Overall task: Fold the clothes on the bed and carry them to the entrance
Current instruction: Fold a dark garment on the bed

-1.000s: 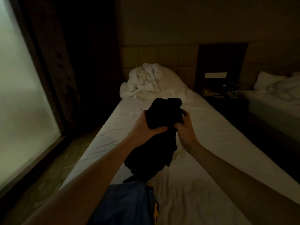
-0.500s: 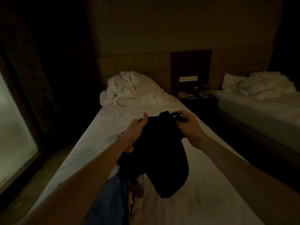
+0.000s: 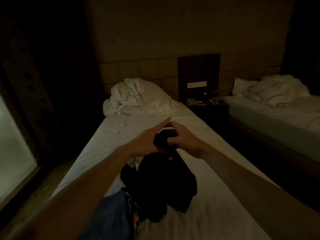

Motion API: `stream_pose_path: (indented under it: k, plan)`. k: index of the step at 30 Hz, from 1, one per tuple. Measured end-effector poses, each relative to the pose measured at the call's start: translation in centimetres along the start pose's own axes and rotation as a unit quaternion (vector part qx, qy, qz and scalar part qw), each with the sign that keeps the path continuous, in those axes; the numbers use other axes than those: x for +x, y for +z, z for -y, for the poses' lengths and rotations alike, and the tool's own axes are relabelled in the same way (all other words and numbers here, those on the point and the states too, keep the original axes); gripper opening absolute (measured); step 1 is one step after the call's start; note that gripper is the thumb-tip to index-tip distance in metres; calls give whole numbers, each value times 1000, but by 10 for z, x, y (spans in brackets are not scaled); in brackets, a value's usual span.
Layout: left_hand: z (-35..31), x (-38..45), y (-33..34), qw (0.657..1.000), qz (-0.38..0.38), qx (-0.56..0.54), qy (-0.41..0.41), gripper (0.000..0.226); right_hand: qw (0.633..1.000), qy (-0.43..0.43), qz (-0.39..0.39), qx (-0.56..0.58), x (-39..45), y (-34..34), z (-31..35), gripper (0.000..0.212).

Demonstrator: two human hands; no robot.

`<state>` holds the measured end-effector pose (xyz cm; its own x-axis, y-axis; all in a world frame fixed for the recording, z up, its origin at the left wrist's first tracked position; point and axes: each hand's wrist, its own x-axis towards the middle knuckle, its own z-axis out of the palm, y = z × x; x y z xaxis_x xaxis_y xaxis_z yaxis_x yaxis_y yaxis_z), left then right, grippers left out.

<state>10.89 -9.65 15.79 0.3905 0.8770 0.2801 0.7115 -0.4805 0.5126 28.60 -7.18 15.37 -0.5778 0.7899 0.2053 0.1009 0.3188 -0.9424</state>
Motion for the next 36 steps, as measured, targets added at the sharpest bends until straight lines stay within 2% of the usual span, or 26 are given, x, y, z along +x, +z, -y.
stream_pose_path:
  k: [2, 4, 5, 7, 9, 11, 15, 19, 22, 25, 27, 28, 30, 31, 34, 36]
  plan:
    - [13, -5, -1, 998, -31, 49, -17, 78, 999, 8, -35, 2, -2, 9, -20, 60]
    - [23, -10, 0, 992, -96, 68, -50, 39, 999, 18, -36, 15, -4, 20, -51, 69]
    - [26, -12, 1, 987, -130, 73, -64, 22, 999, 28, -20, -8, -5, 28, -66, 73]
    - [30, -15, 0, 975, -191, 72, -86, 7, 988, 64, 19, -137, -4, 45, -98, 76]
    - [35, -17, -2, 963, -237, 63, -111, 11, 975, 97, 45, -195, -2, 60, -125, 48]
    - [43, -22, -6, 952, -264, 44, -150, 18, 977, 96, -3, -188, -2, 65, -143, 24]
    - [61, -45, -24, 928, -294, -64, -218, 19, 973, 72, -118, -185, 3, 44, -141, 17]
    - [74, -62, -30, 915, -315, -57, -246, 25, 944, 28, -218, -245, 13, 19, -119, 18]
    - [82, -70, -34, 922, -256, -113, -267, 24, 939, 28, -252, -233, 16, 2, -89, 22]
    - [85, -78, -43, 931, -135, -179, -287, 35, 955, 45, -229, -183, 19, -20, -56, 20]
    - [87, -83, -48, 925, -100, -244, -275, 51, 969, 41, -195, -147, 20, -38, -37, 18]
    - [88, -84, -51, 909, -102, -303, -265, 52, 976, 50, -169, -125, 19, -45, -27, 15]
    - [89, -82, -56, 860, -158, -419, -245, 35, 987, 62, -110, -101, 18, -60, -12, 7]
    - [89, -80, -59, 840, -198, -444, -240, 27, 988, 55, -85, -116, 17, -67, -6, 18]
    - [80, -72, -64, 836, -276, -417, -227, 17, 985, 27, -5, -169, 10, -78, 7, 62]
    - [71, -67, -64, 843, -309, -379, -224, 9, 980, 6, 43, -194, 4, -80, 9, 76]
